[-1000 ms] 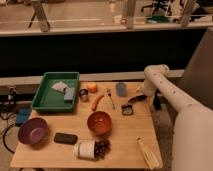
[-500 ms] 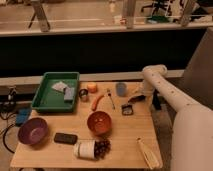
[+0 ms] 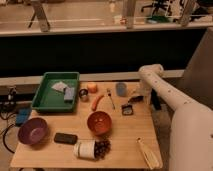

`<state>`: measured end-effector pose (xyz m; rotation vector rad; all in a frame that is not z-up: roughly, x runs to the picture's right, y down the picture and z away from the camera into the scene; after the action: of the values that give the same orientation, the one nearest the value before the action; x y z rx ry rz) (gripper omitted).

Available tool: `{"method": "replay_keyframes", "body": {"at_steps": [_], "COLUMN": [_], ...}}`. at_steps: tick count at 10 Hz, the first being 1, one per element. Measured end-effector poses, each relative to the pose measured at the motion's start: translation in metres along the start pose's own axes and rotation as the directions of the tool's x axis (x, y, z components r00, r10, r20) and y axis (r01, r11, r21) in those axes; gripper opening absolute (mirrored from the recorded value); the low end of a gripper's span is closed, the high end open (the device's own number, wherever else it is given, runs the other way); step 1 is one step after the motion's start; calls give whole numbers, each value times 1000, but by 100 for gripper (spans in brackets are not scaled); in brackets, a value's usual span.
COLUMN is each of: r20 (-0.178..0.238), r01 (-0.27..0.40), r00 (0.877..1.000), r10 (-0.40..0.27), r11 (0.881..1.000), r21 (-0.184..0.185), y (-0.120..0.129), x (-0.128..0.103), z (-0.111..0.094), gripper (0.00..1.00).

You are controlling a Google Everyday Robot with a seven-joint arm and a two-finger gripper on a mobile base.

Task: Wipe red bowl with brush

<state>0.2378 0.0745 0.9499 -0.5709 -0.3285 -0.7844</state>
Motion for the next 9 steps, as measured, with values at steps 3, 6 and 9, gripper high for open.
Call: {"method": "replay_keyframes", "body": {"at_steps": [3,6,9], "r20": [10,15,15], "r01": [0,10,27], "r00": [1000,1000,1000], "r10": [0,-9,-27], "r11": [1000,1000,1000], "r21": [-6,-12,-14], "y": [0,0,-3], "x": [-3,-7,-11], "z": [4,9,13], "gripper": [80,78,53]}}
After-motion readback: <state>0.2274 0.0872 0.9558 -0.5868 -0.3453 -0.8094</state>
